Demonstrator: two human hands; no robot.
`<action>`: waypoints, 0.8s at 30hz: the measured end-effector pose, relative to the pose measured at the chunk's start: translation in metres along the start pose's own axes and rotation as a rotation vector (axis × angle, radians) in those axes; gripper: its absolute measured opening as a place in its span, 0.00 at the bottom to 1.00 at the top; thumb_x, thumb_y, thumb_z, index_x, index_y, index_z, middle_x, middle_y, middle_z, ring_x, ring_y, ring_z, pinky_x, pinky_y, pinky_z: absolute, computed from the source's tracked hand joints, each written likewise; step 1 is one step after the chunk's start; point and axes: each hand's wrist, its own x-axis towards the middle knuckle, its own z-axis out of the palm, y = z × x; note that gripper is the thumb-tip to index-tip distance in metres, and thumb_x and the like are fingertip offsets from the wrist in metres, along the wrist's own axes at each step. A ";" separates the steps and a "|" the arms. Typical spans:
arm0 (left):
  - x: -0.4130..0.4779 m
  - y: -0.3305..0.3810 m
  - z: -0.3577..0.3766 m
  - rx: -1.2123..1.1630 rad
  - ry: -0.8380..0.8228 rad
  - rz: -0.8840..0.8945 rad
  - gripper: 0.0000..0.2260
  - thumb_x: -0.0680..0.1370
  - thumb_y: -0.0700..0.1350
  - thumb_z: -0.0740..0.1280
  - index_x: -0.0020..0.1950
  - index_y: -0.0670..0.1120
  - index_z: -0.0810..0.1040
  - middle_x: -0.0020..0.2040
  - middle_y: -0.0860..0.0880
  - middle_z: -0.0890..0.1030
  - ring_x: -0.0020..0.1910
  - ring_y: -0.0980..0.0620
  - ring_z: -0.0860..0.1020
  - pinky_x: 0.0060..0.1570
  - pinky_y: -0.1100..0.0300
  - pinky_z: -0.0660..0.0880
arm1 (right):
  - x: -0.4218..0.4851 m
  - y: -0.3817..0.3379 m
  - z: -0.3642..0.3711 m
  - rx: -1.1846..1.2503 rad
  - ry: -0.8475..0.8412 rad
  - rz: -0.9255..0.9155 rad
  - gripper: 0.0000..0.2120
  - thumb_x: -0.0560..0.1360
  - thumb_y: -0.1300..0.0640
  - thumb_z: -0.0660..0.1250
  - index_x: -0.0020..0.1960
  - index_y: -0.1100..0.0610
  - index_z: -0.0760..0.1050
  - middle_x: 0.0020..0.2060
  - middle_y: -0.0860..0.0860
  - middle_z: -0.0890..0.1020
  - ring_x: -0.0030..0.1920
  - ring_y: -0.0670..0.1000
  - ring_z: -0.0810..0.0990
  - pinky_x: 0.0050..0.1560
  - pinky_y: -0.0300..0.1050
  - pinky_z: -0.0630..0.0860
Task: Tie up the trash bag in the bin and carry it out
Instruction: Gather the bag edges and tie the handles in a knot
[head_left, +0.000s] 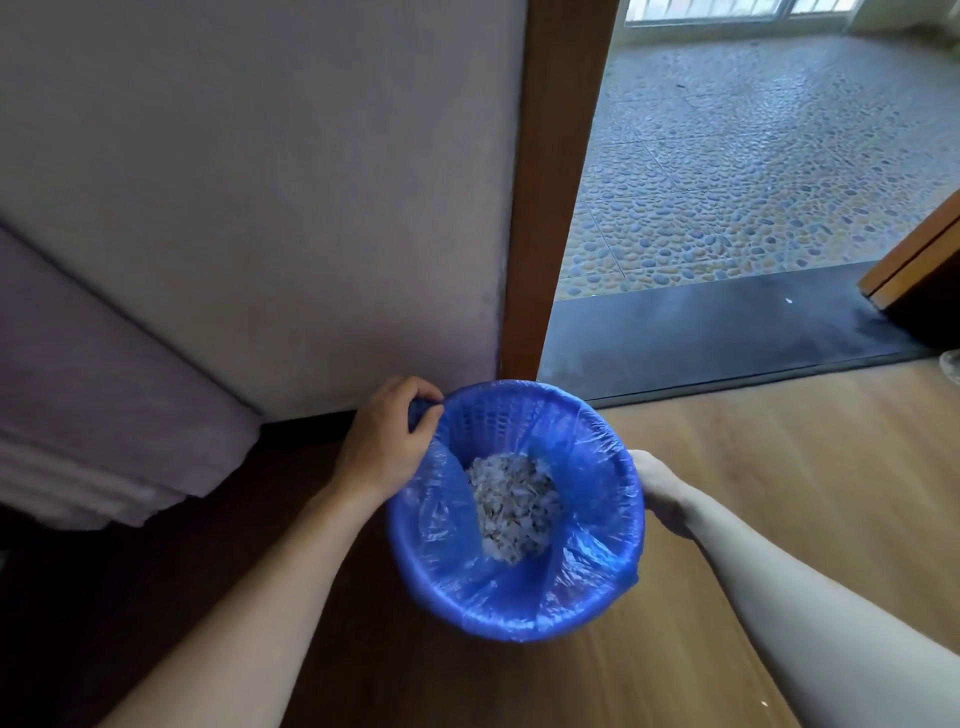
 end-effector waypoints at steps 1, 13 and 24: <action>-0.001 0.001 0.002 0.000 0.008 0.010 0.02 0.76 0.42 0.68 0.49 0.46 0.79 0.47 0.49 0.80 0.47 0.52 0.78 0.49 0.58 0.73 | 0.003 0.004 0.001 0.025 0.006 -0.013 0.08 0.64 0.55 0.64 0.38 0.56 0.80 0.37 0.50 0.84 0.35 0.47 0.79 0.40 0.44 0.76; 0.012 -0.003 0.000 -0.198 -0.051 -0.191 0.08 0.76 0.38 0.69 0.54 0.47 0.80 0.50 0.50 0.83 0.52 0.51 0.80 0.57 0.56 0.74 | 0.000 -0.033 -0.015 -0.038 0.513 -0.360 0.13 0.81 0.54 0.61 0.46 0.63 0.71 0.34 0.50 0.75 0.34 0.48 0.70 0.37 0.44 0.67; -0.005 0.024 -0.009 -0.785 -0.012 -0.578 0.11 0.76 0.35 0.68 0.57 0.45 0.79 0.49 0.47 0.83 0.48 0.52 0.80 0.48 0.63 0.77 | -0.054 -0.073 -0.022 -0.321 0.333 -0.409 0.11 0.78 0.52 0.67 0.38 0.52 0.70 0.31 0.46 0.76 0.29 0.42 0.71 0.32 0.36 0.68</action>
